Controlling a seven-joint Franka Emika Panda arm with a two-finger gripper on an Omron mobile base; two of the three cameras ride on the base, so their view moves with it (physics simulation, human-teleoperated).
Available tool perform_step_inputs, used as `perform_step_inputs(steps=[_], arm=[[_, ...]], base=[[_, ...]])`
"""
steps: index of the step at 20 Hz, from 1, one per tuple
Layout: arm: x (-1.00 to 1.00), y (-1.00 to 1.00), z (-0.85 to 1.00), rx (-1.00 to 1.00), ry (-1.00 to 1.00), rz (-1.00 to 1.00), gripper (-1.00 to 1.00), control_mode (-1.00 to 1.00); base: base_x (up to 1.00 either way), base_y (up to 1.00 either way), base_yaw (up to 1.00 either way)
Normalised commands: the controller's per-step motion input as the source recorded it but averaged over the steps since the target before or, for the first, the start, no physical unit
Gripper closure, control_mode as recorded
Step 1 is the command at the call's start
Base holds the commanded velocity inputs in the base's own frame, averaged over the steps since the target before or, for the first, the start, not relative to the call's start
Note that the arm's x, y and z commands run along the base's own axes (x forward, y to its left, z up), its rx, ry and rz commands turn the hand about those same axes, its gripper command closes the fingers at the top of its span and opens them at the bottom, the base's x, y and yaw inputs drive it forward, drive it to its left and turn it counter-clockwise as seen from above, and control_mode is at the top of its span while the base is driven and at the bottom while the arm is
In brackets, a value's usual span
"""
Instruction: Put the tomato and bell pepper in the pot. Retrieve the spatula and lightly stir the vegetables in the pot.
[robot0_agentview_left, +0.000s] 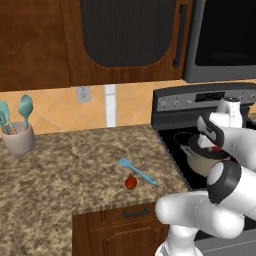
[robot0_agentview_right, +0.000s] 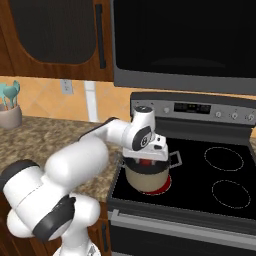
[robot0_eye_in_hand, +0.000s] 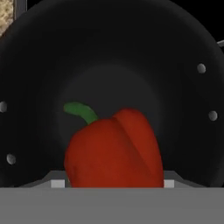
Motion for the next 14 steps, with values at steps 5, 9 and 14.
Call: perform_step_inputs(steps=[5,9,14], arm=[[0.18,-0.10,-0.31,0.00,0.00,0.00,1.00,-1.00],[0.24,-0.02,-0.21,0.00,0.00,0.00,1.00,-1.00],[0.26,-0.02,-0.23,0.00,0.00,0.00,1.00,-1.00]], base=[[0.00,0.00,0.00],[0.00,0.00,0.00],[0.00,0.00,0.00]])
